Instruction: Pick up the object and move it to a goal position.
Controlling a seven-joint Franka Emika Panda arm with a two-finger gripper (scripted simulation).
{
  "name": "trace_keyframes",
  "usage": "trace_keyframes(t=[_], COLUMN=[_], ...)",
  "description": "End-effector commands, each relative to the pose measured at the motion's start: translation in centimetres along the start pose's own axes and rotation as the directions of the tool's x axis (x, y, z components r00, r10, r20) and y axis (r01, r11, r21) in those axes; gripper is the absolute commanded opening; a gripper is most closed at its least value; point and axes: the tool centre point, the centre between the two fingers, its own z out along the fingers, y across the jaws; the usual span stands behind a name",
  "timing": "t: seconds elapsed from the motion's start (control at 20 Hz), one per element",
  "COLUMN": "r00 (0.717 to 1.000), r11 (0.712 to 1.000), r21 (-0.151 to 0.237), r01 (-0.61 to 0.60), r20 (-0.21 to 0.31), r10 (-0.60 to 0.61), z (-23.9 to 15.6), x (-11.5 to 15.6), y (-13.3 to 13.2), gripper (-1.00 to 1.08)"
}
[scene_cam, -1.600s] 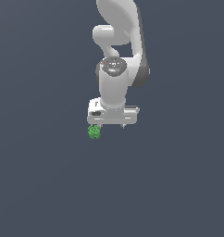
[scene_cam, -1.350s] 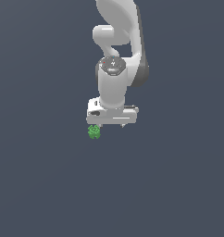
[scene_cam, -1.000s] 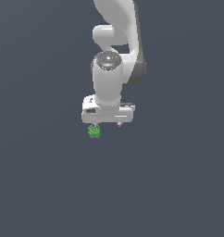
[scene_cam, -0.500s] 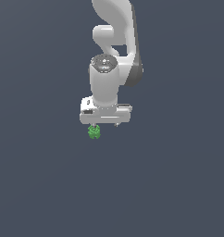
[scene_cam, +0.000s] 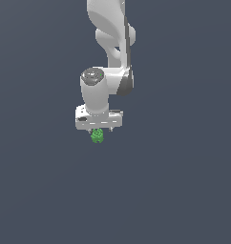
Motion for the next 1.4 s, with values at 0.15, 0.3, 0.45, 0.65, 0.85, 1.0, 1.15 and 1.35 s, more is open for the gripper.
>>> trace_keyframes(t=[0.15, 0.3, 0.45, 0.65, 0.85, 1.0, 1.15, 1.35], r00=[1.0, 0.999, 0.999, 0.999, 0.999, 0.999, 0.999, 0.999], r11=[1.0, 0.999, 0.999, 0.999, 0.999, 0.999, 0.999, 0.999], r21=[0.008, 0.011, 0.011, 0.011, 0.011, 0.011, 0.011, 0.012], r01=[0.025, 0.032, 0.035, 0.033, 0.033, 0.034, 0.034, 0.035], r20=[-0.001, -0.002, -0.002, -0.001, -0.001, -0.002, -0.002, -0.002], r10=[-0.025, -0.032, -0.035, -0.033, -0.033, -0.034, -0.034, -0.035], z=[2.2, 2.8, 3.1, 3.2, 4.3, 5.7, 7.1, 8.0], x=[-1.8, -2.4, -2.6, -2.6, -2.7, -2.7, -2.8, -2.7], y=[1.7, 2.2, 2.5, 2.4, 2.4, 2.4, 2.4, 2.4], gripper=[1.0, 1.0, 1.0, 1.0, 1.0, 1.0, 1.0, 1.0])
